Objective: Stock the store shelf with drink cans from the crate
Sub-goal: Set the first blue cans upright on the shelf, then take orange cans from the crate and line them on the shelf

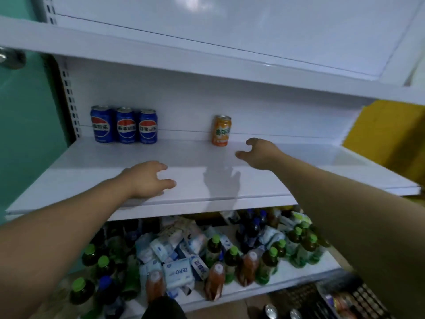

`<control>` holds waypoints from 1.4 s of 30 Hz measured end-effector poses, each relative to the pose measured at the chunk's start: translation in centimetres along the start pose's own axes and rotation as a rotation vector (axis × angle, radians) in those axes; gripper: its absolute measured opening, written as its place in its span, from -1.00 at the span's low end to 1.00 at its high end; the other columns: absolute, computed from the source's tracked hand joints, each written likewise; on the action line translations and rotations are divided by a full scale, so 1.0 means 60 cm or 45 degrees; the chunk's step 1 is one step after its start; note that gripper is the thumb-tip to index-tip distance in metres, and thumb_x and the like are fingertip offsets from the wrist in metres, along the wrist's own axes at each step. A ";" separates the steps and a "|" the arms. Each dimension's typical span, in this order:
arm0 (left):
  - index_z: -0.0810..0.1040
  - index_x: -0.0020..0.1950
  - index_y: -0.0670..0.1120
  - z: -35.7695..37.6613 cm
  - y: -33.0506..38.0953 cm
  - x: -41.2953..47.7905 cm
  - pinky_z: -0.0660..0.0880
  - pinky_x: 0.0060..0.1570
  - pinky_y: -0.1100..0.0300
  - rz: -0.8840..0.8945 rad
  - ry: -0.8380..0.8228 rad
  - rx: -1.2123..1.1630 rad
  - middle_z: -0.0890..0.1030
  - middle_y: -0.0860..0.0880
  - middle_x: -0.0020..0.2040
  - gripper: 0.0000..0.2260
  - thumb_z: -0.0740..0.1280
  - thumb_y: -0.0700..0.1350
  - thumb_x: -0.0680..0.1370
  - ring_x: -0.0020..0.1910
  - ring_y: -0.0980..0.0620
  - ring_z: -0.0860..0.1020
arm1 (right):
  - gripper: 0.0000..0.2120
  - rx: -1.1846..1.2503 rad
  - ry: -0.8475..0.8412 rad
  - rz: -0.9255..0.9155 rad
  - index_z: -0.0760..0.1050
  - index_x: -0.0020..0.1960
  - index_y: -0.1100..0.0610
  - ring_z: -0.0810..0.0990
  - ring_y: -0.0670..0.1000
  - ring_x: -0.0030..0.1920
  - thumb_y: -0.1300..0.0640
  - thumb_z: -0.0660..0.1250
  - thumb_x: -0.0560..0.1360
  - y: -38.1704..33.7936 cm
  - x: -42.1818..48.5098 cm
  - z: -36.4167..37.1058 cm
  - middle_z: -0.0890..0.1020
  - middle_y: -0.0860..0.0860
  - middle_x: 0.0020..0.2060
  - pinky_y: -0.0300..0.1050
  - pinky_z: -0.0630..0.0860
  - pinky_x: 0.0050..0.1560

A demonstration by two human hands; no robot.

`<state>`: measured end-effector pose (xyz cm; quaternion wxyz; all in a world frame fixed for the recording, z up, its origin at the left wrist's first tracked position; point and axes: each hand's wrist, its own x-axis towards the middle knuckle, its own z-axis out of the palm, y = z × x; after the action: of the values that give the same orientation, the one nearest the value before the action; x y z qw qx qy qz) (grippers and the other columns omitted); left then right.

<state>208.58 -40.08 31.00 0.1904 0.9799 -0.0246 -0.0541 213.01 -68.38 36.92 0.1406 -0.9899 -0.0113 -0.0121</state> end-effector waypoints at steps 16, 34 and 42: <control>0.26 0.51 -0.02 0.279 0.571 -0.105 0.29 0.34 0.14 1.043 -0.474 -0.047 0.28 -0.02 0.50 -0.37 0.34 0.16 0.51 0.43 -0.02 0.31 | -0.40 -0.077 0.207 0.828 0.28 0.48 0.12 0.43 0.14 0.33 -0.20 0.22 0.57 0.444 -0.385 -0.106 0.42 0.08 0.39 -0.04 0.42 0.19; 0.37 0.43 -0.04 0.794 0.872 -0.044 0.39 0.18 0.16 1.065 -1.153 0.257 0.43 -0.08 0.40 -0.46 0.36 0.11 0.50 0.30 -0.07 0.44 | -0.44 0.382 -0.155 1.494 0.29 0.46 0.11 0.54 0.11 0.16 -0.15 0.23 0.57 0.963 -0.559 0.205 0.54 0.11 0.25 -0.09 0.48 0.04; 0.35 0.44 0.01 1.059 0.905 0.013 0.44 0.14 0.12 0.924 -1.335 0.393 0.45 -0.07 0.37 -0.41 0.36 0.15 0.46 0.23 -0.08 0.48 | -0.59 0.632 -0.304 1.537 0.42 0.32 0.08 0.53 0.05 0.01 -0.10 0.26 0.56 1.132 -0.546 0.422 0.58 0.07 0.08 -0.12 0.43 -0.02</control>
<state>200.54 -113.97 -7.20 0.0165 0.7691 -0.4508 -0.4529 182.53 -127.16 -7.18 0.3445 -0.7551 0.5273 0.1817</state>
